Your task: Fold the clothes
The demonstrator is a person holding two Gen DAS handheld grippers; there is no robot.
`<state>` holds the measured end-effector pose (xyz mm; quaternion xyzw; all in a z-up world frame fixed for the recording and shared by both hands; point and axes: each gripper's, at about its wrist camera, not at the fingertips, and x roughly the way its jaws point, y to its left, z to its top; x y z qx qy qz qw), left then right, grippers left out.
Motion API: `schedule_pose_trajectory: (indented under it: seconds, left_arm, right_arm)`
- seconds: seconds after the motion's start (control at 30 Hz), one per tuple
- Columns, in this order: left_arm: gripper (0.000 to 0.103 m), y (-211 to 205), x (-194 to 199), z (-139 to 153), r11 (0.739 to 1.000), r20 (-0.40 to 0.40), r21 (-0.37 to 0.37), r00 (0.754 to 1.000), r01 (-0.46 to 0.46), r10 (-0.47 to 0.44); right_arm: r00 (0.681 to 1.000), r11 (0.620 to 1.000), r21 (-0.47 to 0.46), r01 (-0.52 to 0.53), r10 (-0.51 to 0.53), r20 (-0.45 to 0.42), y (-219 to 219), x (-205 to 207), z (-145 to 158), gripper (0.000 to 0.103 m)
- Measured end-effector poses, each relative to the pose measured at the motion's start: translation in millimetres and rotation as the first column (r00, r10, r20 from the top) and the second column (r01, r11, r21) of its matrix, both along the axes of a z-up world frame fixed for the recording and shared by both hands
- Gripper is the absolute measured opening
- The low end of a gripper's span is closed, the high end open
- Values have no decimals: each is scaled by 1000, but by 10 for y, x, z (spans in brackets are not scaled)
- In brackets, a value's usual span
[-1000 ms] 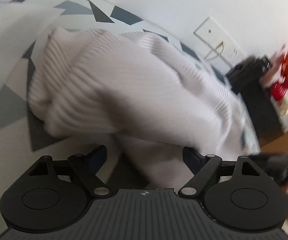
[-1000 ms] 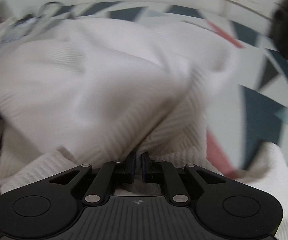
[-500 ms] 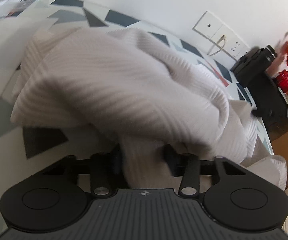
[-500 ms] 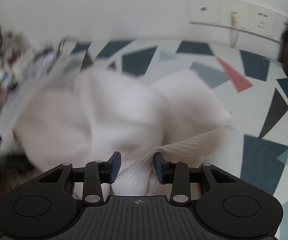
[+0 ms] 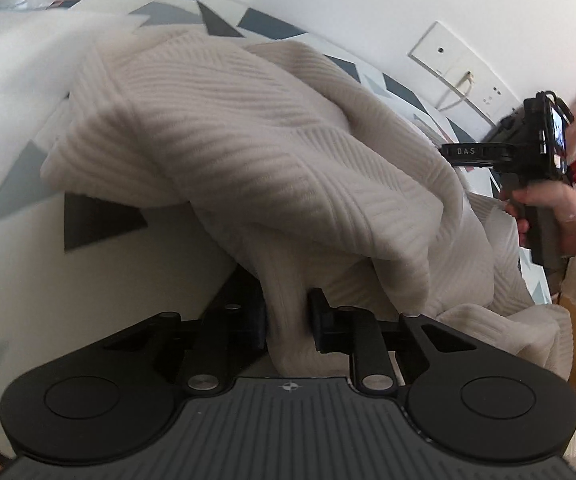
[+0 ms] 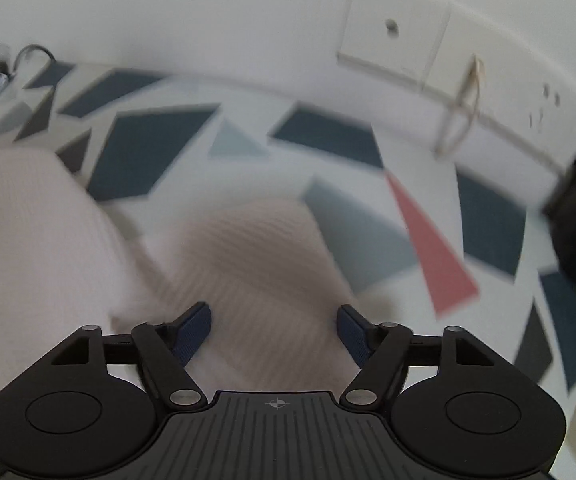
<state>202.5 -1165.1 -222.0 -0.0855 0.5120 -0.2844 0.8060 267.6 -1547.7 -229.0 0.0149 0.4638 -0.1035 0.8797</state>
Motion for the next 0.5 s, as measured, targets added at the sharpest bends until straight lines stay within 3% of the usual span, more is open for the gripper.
schedule_pose_trajectory:
  seconds: [0.03, 0.1, 0.27, 0.37, 0.5]
  left_arm:
    - [22, -7, -7, -4, 1000, -3, 2, 1000, -12, 12]
    - [20, -21, -22, -11, 999, -10, 5, 999, -35, 35]
    - [19, -160, 16, -11, 998, 0, 40, 999, -50, 50]
    - [19, -270, 113, -21, 999, 6, 35, 999, -38, 38]
    - [19, -418, 250, -36, 1000, 13, 25, 1000, -19, 19]
  right_arm:
    - [1000, 1000, 29, -5, 4, 16, -22, -6, 1, 33]
    - [999, 999, 41, -6, 4, 40, -70, -34, 8, 1]
    - [987, 989, -29, 146, -144, 74, -530, -253, -14, 0]
    - [964, 966, -30, 258, -255, 70, -930, -565, 36, 0]
    - [952, 945, -111, 307, -304, 43, -1154, -1147, 14, 0]
